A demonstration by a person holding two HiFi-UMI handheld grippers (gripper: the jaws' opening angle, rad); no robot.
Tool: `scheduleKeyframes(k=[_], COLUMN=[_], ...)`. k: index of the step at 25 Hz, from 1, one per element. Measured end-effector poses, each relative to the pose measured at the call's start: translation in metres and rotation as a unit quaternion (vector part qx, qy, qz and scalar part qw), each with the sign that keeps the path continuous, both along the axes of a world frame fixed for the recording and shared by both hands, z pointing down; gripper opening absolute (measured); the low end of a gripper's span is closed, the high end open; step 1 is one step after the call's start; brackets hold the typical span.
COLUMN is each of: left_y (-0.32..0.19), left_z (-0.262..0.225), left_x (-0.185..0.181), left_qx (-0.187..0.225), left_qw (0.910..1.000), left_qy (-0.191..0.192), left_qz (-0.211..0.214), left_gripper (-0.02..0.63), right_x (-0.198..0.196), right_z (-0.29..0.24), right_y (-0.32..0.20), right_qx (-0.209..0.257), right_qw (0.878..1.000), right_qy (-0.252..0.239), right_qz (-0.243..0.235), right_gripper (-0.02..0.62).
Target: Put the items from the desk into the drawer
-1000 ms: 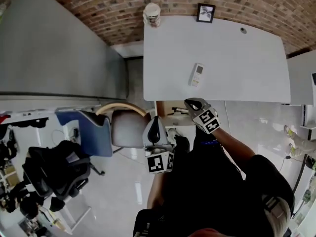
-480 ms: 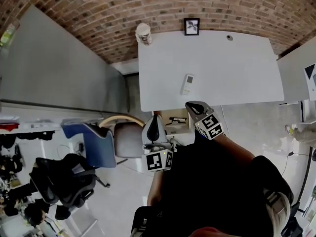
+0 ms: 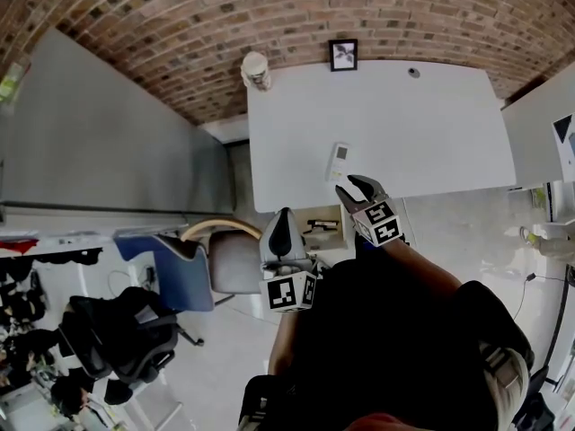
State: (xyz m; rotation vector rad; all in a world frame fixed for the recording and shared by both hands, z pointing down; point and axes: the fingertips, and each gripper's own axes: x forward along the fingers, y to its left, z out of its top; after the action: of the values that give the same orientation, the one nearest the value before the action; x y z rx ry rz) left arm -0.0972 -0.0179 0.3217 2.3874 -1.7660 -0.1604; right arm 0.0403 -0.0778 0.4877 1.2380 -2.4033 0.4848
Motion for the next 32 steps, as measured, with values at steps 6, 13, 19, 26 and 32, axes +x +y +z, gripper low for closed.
scheduleKeyframes(k=[6,13,19,26,32], left_y=[-0.015,-0.036,-0.056,-0.08,-0.094], left_z=[-0.001,0.001,0.009,0.02,0.024], left_x=[0.002,0.008,0.01,0.012,0.012], left_qx=[-0.005,-0.013,-0.027,-0.043,-0.052], left_qw=[1.0,0.9999,0.9996,0.999,0.9985], left_qy=[0.0,-0.002,0.001,0.001,0.001], left_qz=[-0.006,-0.01,-0.012,-0.012,-0.015], left_gripper=[0.015,0.015,0.015,0.015,0.015], right_x=[0.011,0.021,0.026,0.03,0.031], right_z=[0.036,0.089,0.138,0.184,0.216], right_y=[-0.031,-0.056,-0.073,-0.091,-0.095], right_qx=[-0.051,-0.131,-0.191,-0.243,-0.28], right_qw=[0.998,0.989,0.977,0.962,0.95], right_qy=[0.004,0.003,0.017,0.035,0.052], right_qz=[0.034,0.073,0.096,0.116,0.125], right_gripper=[0.24,0.318,0.345,0.36,0.38])
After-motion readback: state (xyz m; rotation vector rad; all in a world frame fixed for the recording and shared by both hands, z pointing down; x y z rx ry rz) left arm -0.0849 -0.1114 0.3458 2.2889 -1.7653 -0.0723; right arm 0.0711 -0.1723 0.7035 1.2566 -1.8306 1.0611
